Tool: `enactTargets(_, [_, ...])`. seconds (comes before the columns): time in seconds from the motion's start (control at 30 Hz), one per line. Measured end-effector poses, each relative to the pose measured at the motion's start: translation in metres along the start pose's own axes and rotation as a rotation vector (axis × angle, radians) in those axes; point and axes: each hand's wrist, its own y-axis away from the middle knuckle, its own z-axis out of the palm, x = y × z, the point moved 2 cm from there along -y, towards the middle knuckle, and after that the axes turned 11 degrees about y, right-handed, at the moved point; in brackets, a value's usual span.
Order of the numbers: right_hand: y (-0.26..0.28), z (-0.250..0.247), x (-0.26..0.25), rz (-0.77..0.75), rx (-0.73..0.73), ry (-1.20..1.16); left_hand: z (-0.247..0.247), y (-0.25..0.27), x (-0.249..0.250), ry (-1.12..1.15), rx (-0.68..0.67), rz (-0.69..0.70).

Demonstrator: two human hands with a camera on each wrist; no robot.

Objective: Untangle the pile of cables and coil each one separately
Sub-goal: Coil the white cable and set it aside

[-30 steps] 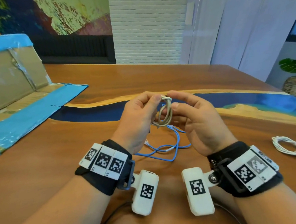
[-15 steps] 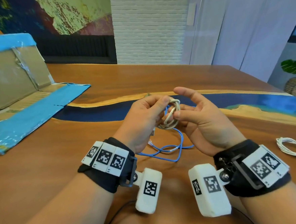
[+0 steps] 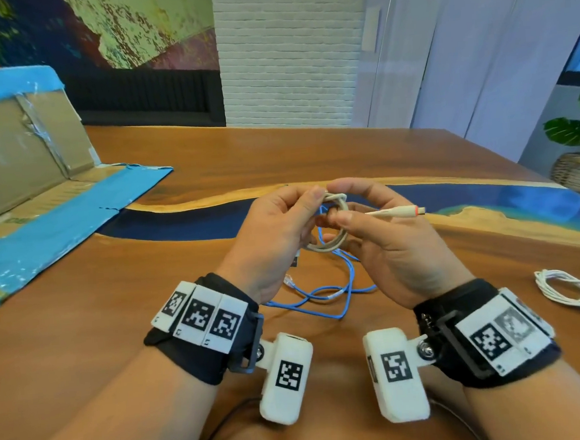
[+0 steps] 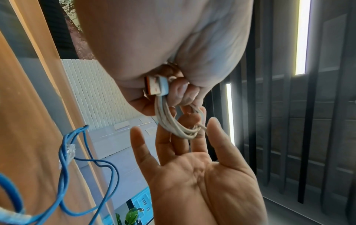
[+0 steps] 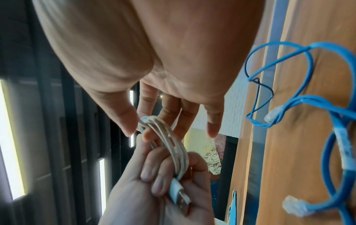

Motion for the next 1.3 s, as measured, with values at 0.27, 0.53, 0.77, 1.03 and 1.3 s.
enactTargets(0.27, [-0.003, -0.007, -0.001, -0.086, 0.166, 0.344, -0.006, -0.003, -0.003, -0.052, 0.128, 0.023])
enactTargets(0.53, [-0.002, -0.018, -0.004, -0.079, 0.173, 0.572, -0.013, -0.007, 0.0, -0.017, 0.205, 0.071])
enactTargets(0.77, [0.003, -0.007, -0.006, 0.086, -0.149, 0.613, -0.017, -0.008, -0.003, -0.096, 0.243, 0.046])
enactTargets(1.03, [-0.001, -0.017, -0.001, 0.047, 0.05, 1.119, -0.009, -0.007, -0.006, -0.012, 0.206, -0.039])
enactTargets(1.3, [-0.002, -0.002, 0.014, 0.085, 0.163, 0.55, -0.003, -0.004, -0.006, 0.128, 0.177, -0.01])
